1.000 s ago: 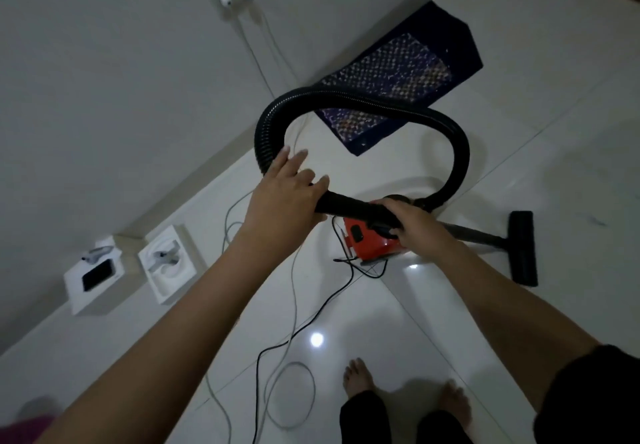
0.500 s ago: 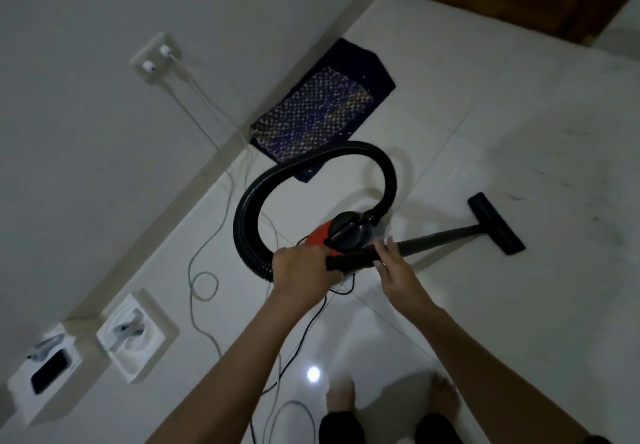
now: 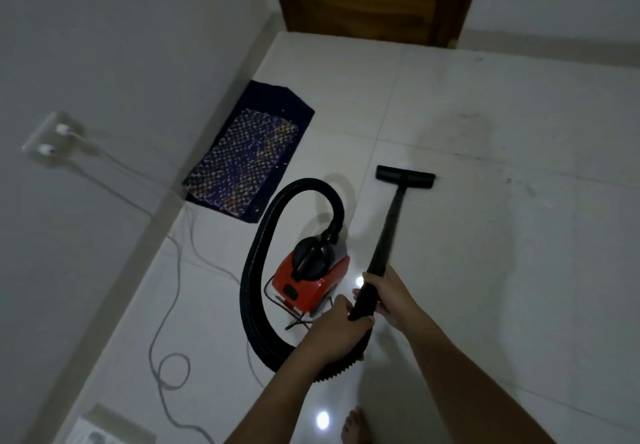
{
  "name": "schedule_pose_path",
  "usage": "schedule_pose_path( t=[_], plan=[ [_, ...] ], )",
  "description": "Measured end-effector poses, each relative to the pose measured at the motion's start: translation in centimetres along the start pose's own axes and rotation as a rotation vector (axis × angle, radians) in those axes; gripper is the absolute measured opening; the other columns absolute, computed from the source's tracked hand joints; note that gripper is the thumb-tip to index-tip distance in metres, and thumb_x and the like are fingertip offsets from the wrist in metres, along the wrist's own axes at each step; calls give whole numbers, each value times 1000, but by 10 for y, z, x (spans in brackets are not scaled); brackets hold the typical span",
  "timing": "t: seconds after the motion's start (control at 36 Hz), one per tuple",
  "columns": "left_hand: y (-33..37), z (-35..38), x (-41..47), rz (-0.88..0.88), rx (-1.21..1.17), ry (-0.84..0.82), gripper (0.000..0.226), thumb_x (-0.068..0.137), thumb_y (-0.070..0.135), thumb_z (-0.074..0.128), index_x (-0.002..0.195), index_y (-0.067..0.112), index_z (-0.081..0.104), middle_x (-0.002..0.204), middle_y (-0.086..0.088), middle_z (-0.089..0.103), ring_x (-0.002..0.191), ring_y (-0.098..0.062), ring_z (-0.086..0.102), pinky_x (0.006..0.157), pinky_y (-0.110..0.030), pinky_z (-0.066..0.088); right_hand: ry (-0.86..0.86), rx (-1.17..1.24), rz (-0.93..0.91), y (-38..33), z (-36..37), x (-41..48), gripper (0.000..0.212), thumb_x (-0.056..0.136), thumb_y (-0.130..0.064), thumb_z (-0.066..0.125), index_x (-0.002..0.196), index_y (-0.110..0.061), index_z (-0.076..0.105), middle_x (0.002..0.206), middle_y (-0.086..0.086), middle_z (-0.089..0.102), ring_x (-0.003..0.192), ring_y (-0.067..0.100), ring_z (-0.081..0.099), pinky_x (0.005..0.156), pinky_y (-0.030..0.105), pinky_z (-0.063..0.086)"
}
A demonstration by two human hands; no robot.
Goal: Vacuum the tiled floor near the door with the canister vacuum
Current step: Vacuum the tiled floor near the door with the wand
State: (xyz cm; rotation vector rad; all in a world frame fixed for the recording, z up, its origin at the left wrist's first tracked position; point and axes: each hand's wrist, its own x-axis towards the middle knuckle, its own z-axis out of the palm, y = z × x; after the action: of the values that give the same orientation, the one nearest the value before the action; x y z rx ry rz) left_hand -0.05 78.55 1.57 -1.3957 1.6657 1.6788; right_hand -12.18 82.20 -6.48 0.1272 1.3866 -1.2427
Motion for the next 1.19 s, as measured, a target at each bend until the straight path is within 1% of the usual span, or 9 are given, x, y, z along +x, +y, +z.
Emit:
schedule_pose_path(
  t=[0.14, 0.31, 0.42, 0.5, 0.64, 0.75, 0.89, 1.03, 1.19],
  plan=[
    [15, 9, 5, -36, -115, -179, 30, 97, 29, 47, 120, 19, 32, 91, -8, 60, 65, -17, 66, 60, -25, 55, 39, -107, 90, -11, -13, 7, 27, 95, -3, 49, 118, -13, 40, 92, 12, 55, 71, 25, 60, 67, 33, 57],
    [17, 45, 16, -35, -113, -220, 20, 100, 24, 39, 115, 17, 27, 87, -9, 52, 61, -17, 57, 51, -22, 49, 79, -217, 173, -16, -36, 8, 35, 95, -3, 45, 128, -12, 36, 91, 17, 53, 65, 25, 58, 63, 36, 55],
    [17, 65, 24, 10, -102, -123, 13, 93, 34, 42, 101, 24, 38, 85, -9, 52, 69, -25, 56, 65, -34, 46, 86, -198, 160, -16, -48, 9, 37, 96, -5, 45, 131, -13, 37, 85, 14, 53, 62, 23, 56, 67, 38, 55],
    [16, 71, 26, 42, -130, -98, 11, 101, 26, 38, 91, 30, 39, 82, -6, 51, 66, -19, 54, 63, -33, 47, 92, -188, 161, -15, -51, 17, 42, 97, -6, 46, 136, -17, 35, 87, 15, 53, 62, 24, 55, 75, 43, 53],
    [7, 75, 26, 125, -56, -60, 7, 101, 25, 36, 100, 25, 43, 75, -5, 51, 65, -21, 54, 64, -34, 46, 70, -160, 179, -13, -51, 17, 45, 99, -7, 42, 140, -20, 31, 89, 15, 50, 67, 25, 53, 68, 40, 53],
    [3, 71, 35, 143, 30, -14, 18, 100, 26, 36, 117, 23, 42, 69, 0, 54, 56, -13, 55, 59, -28, 49, 42, -129, 198, -12, -49, 27, 43, 101, -10, 41, 141, -20, 30, 91, 16, 50, 69, 25, 53, 69, 41, 51],
    [7, 62, 51, 159, 67, -2, 23, 100, 34, 35, 122, 26, 39, 76, 3, 54, 66, -15, 56, 72, -40, 52, 24, -109, 200, -21, -47, 49, 48, 101, -10, 42, 144, -24, 26, 84, 15, 49, 68, 25, 52, 66, 39, 52],
    [27, 50, 75, 196, 60, -8, 13, 102, 28, 35, 114, 22, 38, 73, 7, 48, 58, -3, 46, 50, -12, 37, 17, -102, 199, -42, -46, 73, 45, 101, -8, 42, 141, -22, 30, 78, 13, 47, 64, 23, 50, 63, 36, 52],
    [50, 32, 104, 171, 81, -68, 35, 101, 25, 40, 134, 15, 34, 92, 7, 56, 77, -1, 53, 63, -10, 42, 41, -167, 170, -63, -49, 104, 43, 100, -9, 44, 142, -15, 33, 90, 13, 52, 76, 23, 52, 70, 38, 50]
  ],
)
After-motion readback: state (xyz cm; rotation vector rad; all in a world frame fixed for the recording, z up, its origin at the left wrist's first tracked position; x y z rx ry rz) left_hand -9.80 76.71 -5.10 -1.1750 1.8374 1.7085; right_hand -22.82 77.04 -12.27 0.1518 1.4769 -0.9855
